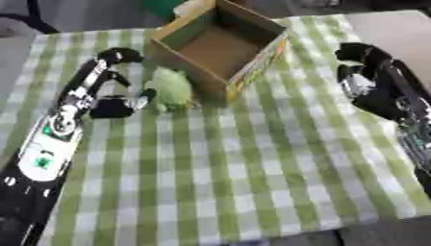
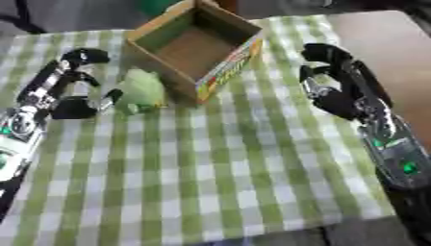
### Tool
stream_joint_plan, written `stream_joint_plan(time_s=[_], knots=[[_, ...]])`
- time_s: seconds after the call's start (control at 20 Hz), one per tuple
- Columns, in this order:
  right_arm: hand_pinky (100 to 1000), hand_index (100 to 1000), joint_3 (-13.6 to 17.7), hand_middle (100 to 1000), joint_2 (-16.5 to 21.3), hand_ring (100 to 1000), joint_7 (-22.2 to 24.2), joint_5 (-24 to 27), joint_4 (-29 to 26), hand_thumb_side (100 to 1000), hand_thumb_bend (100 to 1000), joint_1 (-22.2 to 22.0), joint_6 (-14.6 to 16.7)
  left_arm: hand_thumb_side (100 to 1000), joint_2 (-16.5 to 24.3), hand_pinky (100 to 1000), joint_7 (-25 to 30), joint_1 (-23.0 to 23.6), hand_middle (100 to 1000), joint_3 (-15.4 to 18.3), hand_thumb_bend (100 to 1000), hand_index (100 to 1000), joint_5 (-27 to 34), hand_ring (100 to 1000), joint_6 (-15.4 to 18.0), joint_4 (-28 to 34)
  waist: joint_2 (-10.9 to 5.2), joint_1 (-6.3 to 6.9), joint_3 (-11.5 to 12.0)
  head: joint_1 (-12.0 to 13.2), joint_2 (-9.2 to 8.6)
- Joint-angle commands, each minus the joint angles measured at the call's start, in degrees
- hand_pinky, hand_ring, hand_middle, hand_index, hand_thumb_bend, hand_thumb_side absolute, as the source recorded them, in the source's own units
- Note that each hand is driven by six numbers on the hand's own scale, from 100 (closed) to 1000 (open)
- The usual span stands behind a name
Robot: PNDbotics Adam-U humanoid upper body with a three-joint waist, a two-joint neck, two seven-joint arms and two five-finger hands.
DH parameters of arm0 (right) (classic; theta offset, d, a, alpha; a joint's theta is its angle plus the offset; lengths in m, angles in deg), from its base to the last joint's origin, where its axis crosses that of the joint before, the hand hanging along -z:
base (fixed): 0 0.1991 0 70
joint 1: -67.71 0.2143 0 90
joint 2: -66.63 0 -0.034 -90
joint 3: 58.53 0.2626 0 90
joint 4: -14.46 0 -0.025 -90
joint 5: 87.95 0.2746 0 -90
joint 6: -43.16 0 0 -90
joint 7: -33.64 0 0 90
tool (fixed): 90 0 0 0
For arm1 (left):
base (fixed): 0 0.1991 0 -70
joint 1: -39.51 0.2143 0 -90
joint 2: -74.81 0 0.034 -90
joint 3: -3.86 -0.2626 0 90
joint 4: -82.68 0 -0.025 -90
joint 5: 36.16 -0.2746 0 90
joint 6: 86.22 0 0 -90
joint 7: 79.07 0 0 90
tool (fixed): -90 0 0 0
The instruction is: Pick up objects on the table and place them in the box.
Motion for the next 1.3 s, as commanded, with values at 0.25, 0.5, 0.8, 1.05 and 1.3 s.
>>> stream_joint_plan(time_s=[0.25,0.5,0.8,1.05,1.3], knots=[[744,866,0.18,770,0.62,854,0.44,0.29,-0.36,409,100,1.05,0.16,129,-1.15,619,-1.22,-2.74,824,1.09,445,784,-3.2,903,0.44,-3.61,-1.08,-0.35,-0.58,0.17,-0.39],[744,867,0.0,771,0.47,854,0.63,0.38,-0.24,411,100,1.16,0.17,167,-2.11,621,-1.96,-3.96,826,1.62,496,787,-5.72,904,0.51,-6.38,-0.98,-0.47,-1.13,0.13,-0.44],[744,867,-0.23,771,0.31,854,0.92,0.52,-0.14,413,100,1.29,0.22,217,-3.15,637,-3.47,-5.8,833,2.11,613,793,-12.39,914,0.8,-10.56,-1.06,-0.49,-1.94,0.41,-0.57],[743,867,-0.4,771,0.09,854,1.13,0.67,-0.02,420,100,1.3,0.24,285,-4.58,657,-4.61,-6.67,847,2.58,693,801,-17.61,926,0.66,-13.18,-1.03,-0.49,-2.33,0.68,-0.65],[743,867,-0.55,771,-0.02,854,1.28,0.75,0.1,421,100,1.3,0.28,308,-5.29,667,-4.17,-6.95,852,2.64,730,808,-21.18,932,0.68,-14.97,-0.93,-0.52,-2.52,0.78,-0.64]])
